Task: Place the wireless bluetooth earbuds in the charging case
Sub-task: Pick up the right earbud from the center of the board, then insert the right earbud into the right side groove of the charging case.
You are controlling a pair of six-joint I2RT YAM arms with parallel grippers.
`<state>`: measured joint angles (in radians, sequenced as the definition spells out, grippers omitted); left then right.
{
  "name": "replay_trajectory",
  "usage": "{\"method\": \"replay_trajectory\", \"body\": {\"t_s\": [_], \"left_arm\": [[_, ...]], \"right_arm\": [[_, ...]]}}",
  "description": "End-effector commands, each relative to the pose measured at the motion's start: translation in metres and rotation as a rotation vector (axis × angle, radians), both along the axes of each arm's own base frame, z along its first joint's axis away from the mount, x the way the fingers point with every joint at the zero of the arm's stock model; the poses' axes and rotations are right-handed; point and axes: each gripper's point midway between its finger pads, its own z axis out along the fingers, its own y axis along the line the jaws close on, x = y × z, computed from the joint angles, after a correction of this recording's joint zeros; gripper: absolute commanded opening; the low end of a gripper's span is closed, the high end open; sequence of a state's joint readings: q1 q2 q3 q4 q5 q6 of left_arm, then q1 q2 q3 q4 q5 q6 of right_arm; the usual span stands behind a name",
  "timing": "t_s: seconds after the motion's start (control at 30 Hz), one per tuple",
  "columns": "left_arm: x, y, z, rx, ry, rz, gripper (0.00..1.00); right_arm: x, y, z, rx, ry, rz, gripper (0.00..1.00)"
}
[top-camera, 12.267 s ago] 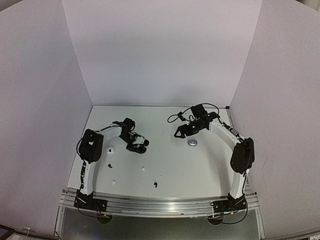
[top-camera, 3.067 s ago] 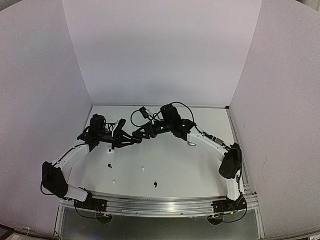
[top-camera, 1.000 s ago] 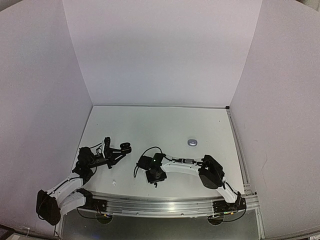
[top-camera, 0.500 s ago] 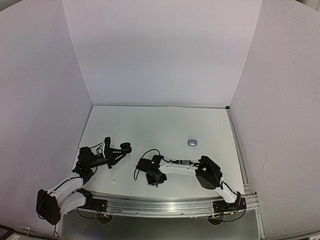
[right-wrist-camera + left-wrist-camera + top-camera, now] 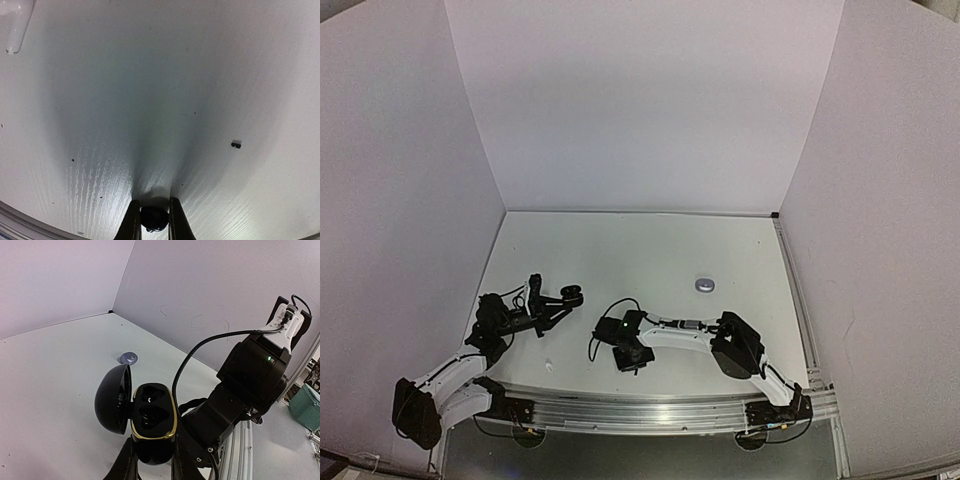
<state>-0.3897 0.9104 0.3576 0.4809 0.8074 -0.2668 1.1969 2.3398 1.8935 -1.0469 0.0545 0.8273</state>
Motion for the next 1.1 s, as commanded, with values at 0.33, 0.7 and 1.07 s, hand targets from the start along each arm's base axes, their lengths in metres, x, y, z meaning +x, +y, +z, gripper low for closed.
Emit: {"method": "replay_trajectory", "body": {"t_s": [0.33,0.7,1.07], "left_arm": [[-0.003,-0.002,0.019,-0.023,-0.078,-0.029,0.00],[-0.019,-0.008,0.051,-0.026,-0.237,-0.127,0.00],[-0.028,-0.011,0.079,0.007,-0.430,-0.174,0.00]], "right_arm": [[0.036,0.019,0.089,0.116,-0.220,0.038,0.00],[0.089,0.045,0.308,0.604,-0.805,0.088,0.00],[0.067,0.103,0.399,1.001,-1.071,0.345,0.00]]}}
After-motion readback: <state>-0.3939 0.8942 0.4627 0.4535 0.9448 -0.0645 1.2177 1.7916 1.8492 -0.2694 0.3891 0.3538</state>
